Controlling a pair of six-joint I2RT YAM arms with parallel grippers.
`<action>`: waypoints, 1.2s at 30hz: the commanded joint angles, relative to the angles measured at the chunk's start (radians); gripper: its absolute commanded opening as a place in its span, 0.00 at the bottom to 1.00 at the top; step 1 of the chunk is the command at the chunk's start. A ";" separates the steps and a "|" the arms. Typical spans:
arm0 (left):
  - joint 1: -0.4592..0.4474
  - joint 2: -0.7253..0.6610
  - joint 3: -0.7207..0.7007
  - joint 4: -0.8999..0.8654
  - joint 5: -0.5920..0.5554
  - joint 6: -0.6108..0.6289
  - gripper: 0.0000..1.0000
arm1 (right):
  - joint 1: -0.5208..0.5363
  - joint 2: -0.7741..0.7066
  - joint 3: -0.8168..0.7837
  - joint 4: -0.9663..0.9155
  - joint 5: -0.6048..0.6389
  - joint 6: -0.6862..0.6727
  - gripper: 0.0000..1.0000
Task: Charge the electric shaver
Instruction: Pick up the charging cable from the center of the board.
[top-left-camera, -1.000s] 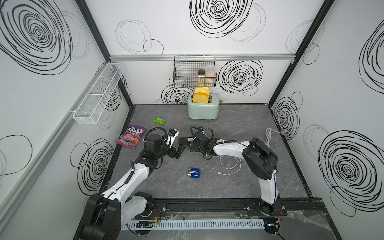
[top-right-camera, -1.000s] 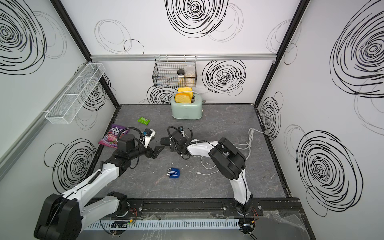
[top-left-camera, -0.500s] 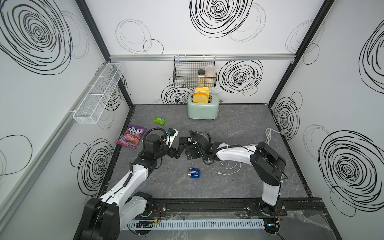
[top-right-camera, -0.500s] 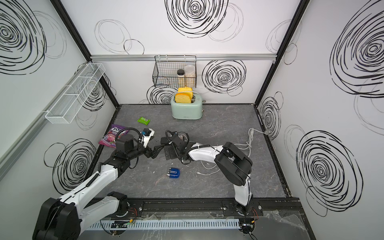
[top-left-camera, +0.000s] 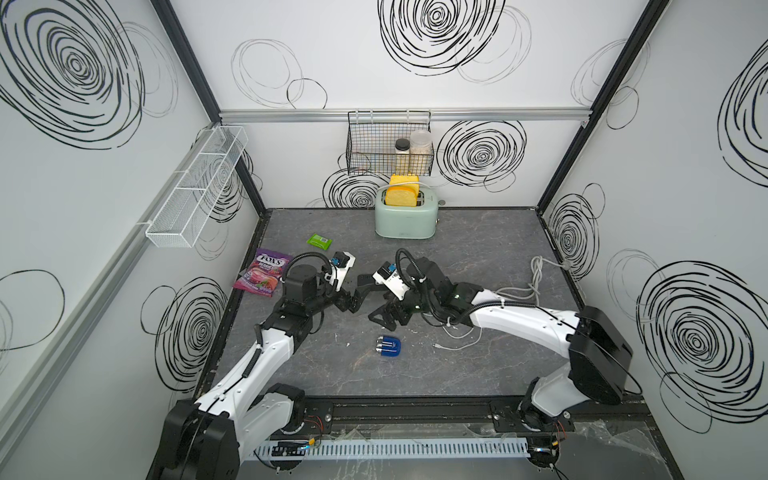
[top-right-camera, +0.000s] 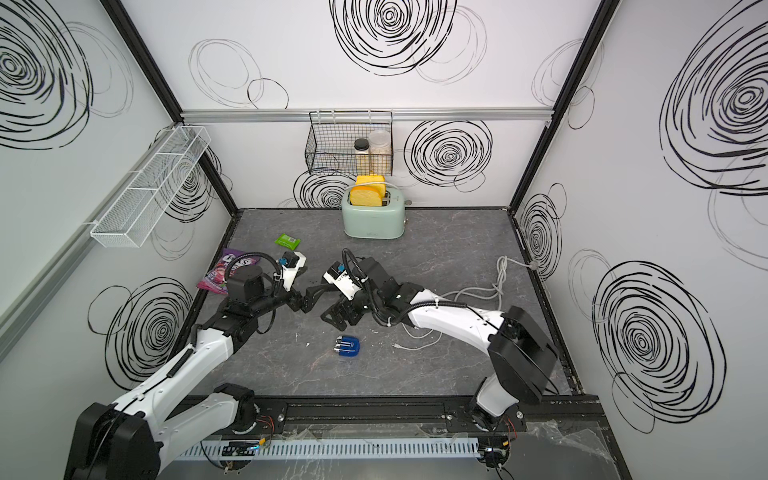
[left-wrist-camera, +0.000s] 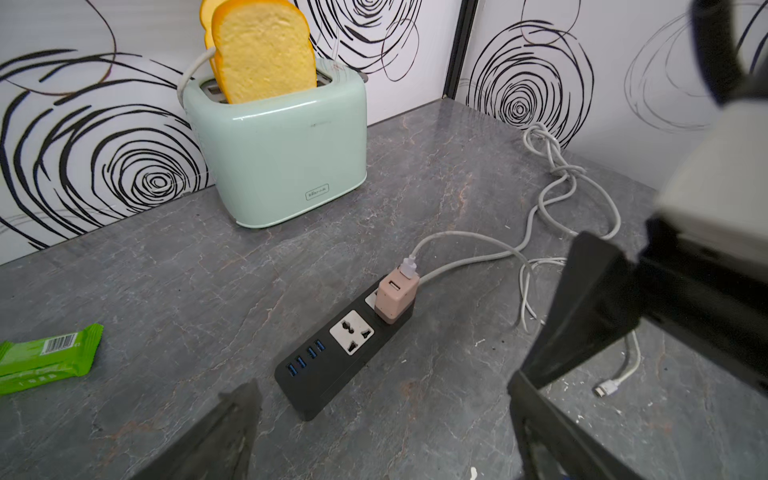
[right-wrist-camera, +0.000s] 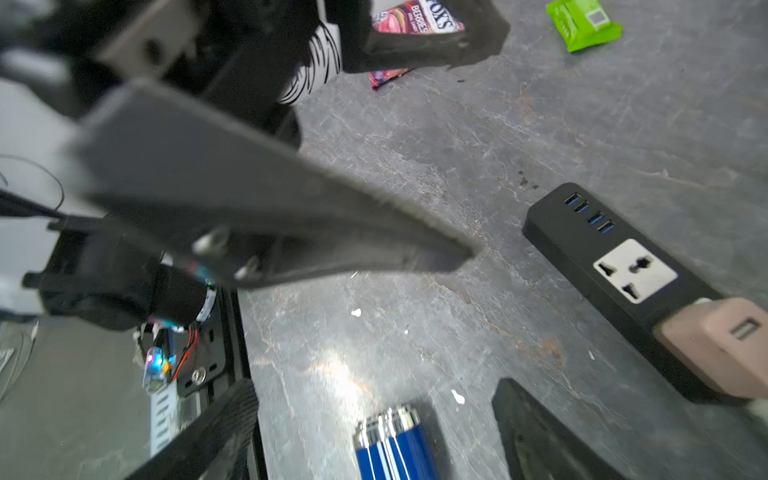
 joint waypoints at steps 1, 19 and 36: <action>0.008 -0.026 0.026 0.009 0.054 -0.007 0.97 | -0.012 -0.110 -0.082 -0.193 0.095 -0.210 0.92; -0.255 -0.024 -0.043 -0.181 0.197 0.244 0.97 | -0.075 -0.428 -0.419 -0.460 0.387 -0.680 0.86; -0.302 -0.025 -0.048 -0.140 0.253 0.221 0.97 | -0.117 -0.178 -0.458 -0.296 0.354 -0.686 0.53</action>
